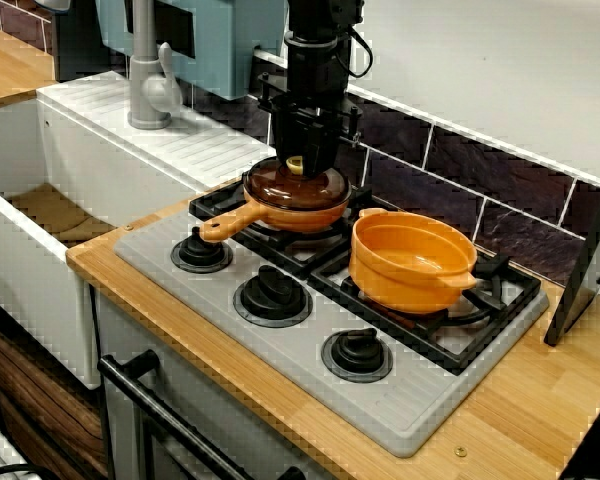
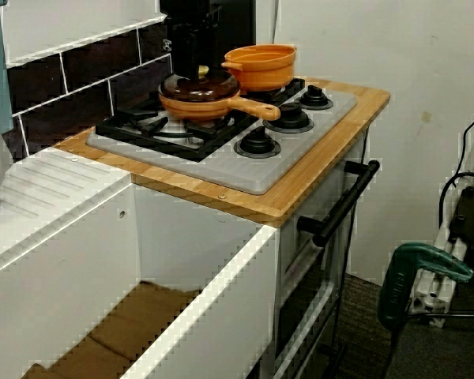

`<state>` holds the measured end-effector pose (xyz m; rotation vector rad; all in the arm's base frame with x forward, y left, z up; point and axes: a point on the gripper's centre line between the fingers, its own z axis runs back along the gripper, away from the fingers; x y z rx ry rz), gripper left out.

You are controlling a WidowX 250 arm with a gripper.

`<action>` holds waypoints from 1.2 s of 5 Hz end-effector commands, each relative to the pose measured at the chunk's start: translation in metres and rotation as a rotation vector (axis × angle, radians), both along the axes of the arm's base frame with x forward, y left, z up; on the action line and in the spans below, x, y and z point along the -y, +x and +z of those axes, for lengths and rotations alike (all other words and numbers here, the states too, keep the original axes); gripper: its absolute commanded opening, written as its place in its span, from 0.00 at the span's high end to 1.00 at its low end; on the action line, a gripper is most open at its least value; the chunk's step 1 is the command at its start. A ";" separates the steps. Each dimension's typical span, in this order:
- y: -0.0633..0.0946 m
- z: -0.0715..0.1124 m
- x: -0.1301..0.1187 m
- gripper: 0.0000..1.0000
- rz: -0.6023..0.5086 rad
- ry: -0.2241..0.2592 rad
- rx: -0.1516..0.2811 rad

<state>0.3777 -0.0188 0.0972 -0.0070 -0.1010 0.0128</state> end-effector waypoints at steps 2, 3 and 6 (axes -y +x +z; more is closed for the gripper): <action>-0.004 0.079 0.046 1.00 -0.095 -0.025 0.122; -0.004 0.088 0.059 1.00 -0.120 -0.036 0.125; -0.010 0.075 0.107 1.00 -0.171 -0.004 0.128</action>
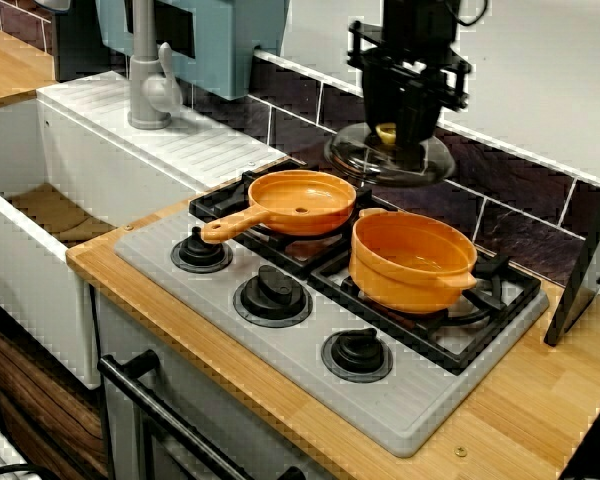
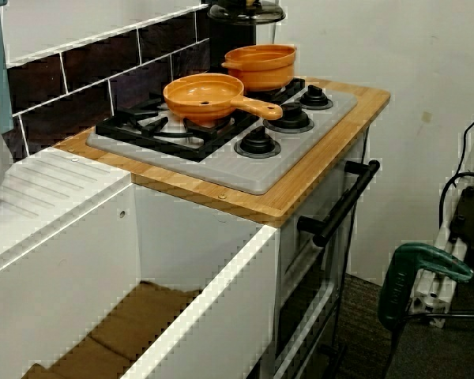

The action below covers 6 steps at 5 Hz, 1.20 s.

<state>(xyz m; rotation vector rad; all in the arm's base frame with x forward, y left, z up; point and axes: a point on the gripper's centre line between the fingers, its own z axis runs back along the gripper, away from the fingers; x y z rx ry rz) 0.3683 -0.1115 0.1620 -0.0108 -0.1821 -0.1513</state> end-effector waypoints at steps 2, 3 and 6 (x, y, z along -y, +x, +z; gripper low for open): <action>0.005 -0.010 0.022 1.00 -0.005 -0.005 0.019; 0.004 -0.021 0.026 1.00 0.000 -0.003 0.002; 0.002 -0.031 0.034 1.00 -0.001 -0.006 -0.013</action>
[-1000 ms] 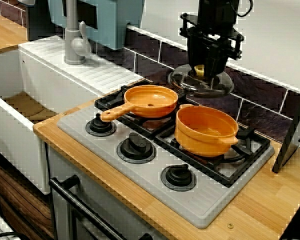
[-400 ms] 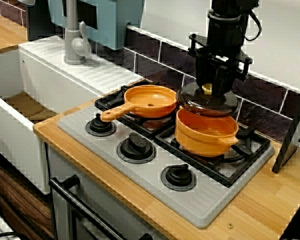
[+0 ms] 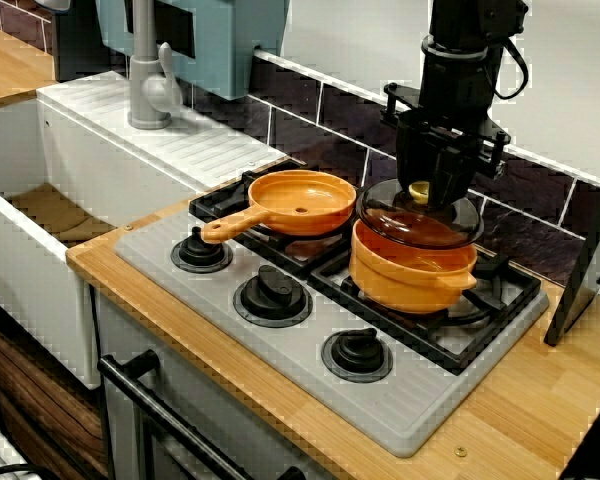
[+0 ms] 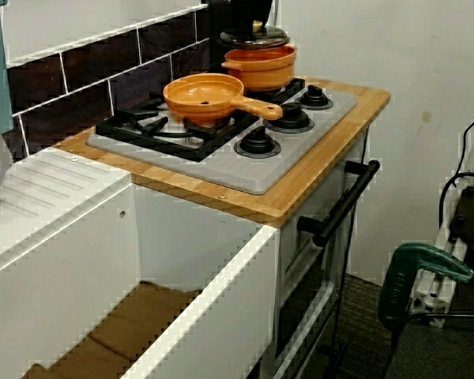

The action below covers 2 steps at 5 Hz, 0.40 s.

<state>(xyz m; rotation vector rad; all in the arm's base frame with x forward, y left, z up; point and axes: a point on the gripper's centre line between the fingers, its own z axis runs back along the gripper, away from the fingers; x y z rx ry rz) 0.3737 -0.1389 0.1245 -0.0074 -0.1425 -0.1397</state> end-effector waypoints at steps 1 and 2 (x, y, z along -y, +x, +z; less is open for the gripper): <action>-0.007 0.002 0.012 1.00 -0.021 -0.006 0.012; -0.009 -0.003 0.015 1.00 -0.023 -0.004 0.004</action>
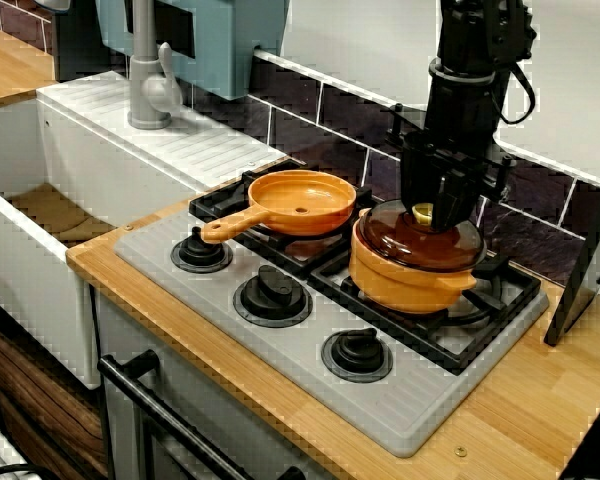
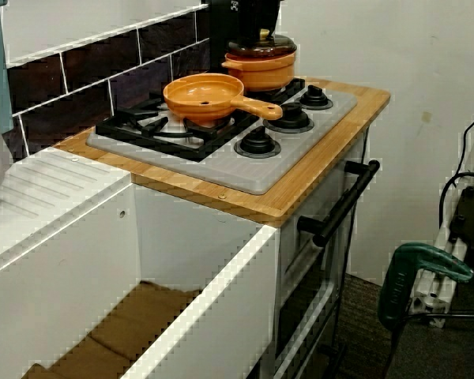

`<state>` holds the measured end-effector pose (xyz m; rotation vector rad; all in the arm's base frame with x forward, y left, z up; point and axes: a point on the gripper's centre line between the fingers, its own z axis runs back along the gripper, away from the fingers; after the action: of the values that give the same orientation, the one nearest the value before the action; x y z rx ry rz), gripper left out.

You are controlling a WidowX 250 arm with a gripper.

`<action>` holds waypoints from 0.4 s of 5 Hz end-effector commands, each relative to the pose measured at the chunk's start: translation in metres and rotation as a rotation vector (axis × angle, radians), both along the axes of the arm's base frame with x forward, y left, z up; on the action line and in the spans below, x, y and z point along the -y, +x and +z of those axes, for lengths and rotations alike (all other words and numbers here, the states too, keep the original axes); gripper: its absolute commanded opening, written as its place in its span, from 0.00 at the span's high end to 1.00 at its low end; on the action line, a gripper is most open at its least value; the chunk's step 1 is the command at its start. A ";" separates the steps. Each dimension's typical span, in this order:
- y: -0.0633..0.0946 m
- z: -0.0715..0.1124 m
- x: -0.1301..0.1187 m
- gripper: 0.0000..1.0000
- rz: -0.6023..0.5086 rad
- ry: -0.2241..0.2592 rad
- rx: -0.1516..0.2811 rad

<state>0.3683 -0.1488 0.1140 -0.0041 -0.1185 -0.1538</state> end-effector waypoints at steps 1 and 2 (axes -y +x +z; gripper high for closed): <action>-0.002 0.004 0.005 1.00 -0.006 -0.010 0.018; -0.001 0.004 0.001 1.00 0.001 -0.017 0.011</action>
<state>0.3671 -0.1497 0.1091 -0.0152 -0.1017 -0.1508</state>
